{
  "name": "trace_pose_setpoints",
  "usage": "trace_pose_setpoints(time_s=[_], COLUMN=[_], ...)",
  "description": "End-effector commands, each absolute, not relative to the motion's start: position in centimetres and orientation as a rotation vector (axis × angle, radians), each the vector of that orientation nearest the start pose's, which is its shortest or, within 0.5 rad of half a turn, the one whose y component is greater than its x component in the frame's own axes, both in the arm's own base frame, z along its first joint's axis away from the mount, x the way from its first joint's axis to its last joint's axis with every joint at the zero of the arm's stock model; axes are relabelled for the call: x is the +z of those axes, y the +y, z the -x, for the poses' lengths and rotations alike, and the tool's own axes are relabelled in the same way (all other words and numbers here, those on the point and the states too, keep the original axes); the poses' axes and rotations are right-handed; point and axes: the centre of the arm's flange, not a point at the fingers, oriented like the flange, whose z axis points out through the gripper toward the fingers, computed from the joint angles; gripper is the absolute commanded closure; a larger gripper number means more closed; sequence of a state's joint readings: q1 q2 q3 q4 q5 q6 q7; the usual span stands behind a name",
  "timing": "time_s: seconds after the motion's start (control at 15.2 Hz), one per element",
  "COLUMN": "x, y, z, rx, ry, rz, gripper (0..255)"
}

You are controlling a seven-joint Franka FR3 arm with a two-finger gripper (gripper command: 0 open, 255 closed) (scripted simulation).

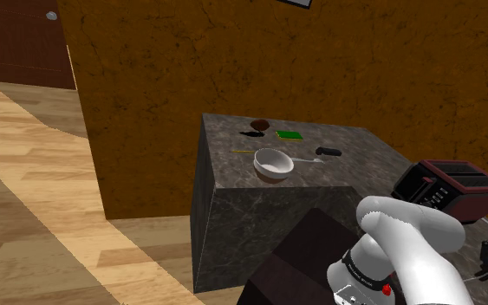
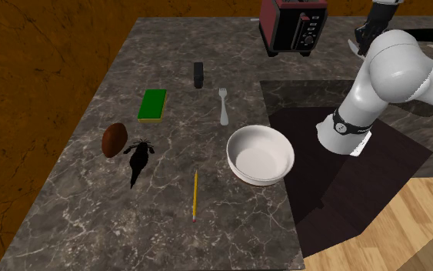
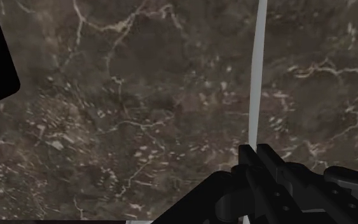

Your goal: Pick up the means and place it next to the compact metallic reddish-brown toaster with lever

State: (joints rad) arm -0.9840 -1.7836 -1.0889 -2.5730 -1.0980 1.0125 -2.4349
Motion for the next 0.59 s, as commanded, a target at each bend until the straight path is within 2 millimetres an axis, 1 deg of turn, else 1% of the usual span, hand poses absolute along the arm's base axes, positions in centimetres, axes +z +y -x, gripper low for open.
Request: trace_pose_setpoints(time_s=[0.0, 0.46, 0.53], x=[36.51, 36.51, 36.51], y=[-18.96, -18.96, -18.96], z=[27.80, 27.80, 27.80], rx=[-0.290, -0.290, -0.290], ry=[-1.448, -1.448, -1.448], rz=[2.716, 2.716, 2.716], gripper=[255, 255, 0])
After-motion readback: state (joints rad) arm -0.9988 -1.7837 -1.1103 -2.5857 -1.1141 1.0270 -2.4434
